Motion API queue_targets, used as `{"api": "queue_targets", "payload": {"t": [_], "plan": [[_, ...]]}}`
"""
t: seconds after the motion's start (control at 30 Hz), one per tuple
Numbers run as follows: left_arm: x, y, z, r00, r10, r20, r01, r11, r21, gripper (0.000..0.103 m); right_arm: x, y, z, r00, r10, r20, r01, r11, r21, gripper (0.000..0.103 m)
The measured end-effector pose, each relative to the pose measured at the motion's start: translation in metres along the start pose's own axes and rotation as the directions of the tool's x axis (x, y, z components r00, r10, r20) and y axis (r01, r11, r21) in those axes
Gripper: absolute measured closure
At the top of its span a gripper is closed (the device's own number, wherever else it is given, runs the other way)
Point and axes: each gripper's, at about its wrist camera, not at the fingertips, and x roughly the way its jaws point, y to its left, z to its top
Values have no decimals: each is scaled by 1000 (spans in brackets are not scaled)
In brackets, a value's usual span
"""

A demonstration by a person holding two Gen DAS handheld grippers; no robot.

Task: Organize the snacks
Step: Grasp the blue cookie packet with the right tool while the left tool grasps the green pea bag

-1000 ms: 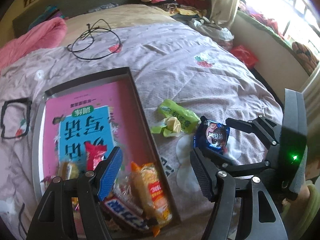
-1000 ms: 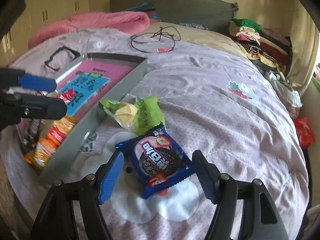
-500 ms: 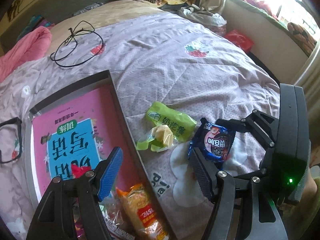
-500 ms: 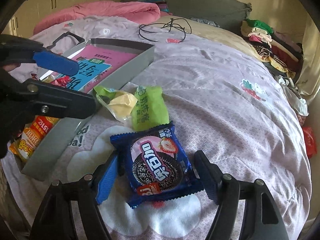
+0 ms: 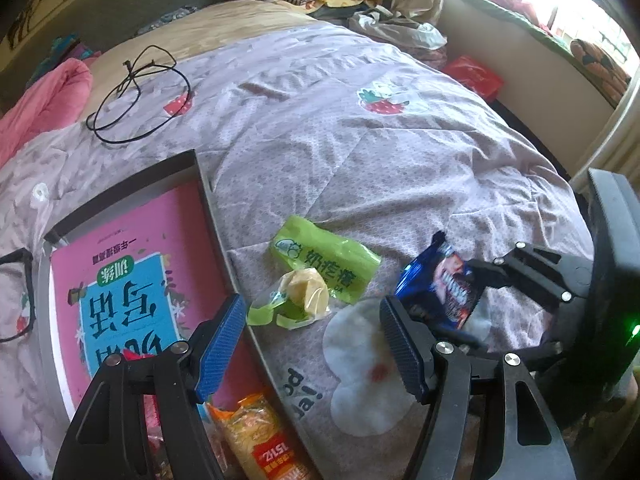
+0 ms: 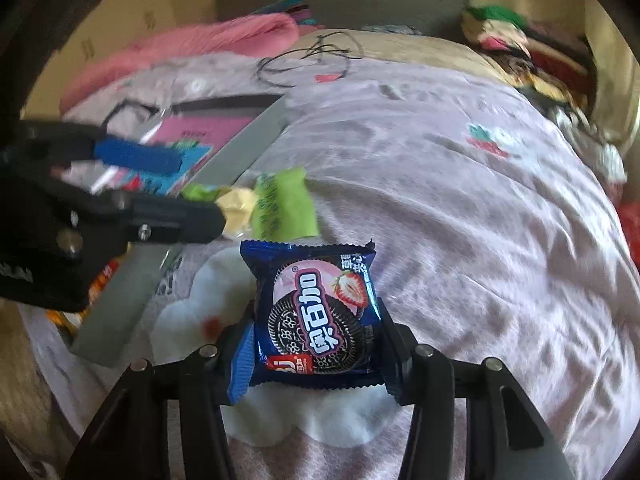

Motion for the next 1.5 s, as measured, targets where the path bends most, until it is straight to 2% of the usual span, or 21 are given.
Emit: {"api": "queue_targets", "payload": {"t": [0.23, 0.6, 0.77, 0.93, 1.13, 1.3, 1.33, 1.43, 1.5], "plan": [[6, -4, 2, 1000, -18, -8, 18, 1000, 9, 35, -11, -13, 1, 998, -24, 51, 21, 998, 62, 51], [17, 0, 8, 1000, -24, -19, 24, 1000, -3, 52, -14, -26, 3, 997, -24, 68, 15, 991, 129, 51], [22, 1, 10, 999, -20, -28, 20, 1000, 6, 53, -14, -26, 2, 997, -28, 72, 18, 991, 135, 51], [33, 3, 8, 997, -10, -71, 11, 1000, 9, 53, -13, -27, 1, 997, -26, 72, 16, 990, 143, 51], [36, -2, 6, 998, 8, -70, -5, 999, 41, 53, -14, -27, 1, 997, -28, 74, 17, 990, 143, 51], [42, -5, 4, 996, 14, -90, -10, 999, 42, 58, -14, -26, 2, 996, -29, 80, 17, 990, 142, 51], [42, -5, 4, 996, 16, -89, -12, 999, 44, 59, -14, -26, 2, 996, -29, 83, 17, 990, 141, 51], [40, -4, 6, 996, 31, -78, -28, 999, 41, 73, -15, -26, 2, 996, -28, 86, 16, 990, 141, 51], [37, -3, 6, 997, 24, -75, -21, 999, 29, 74, -15, -26, 2, 996, -27, 88, 15, 990, 141, 51]]}}
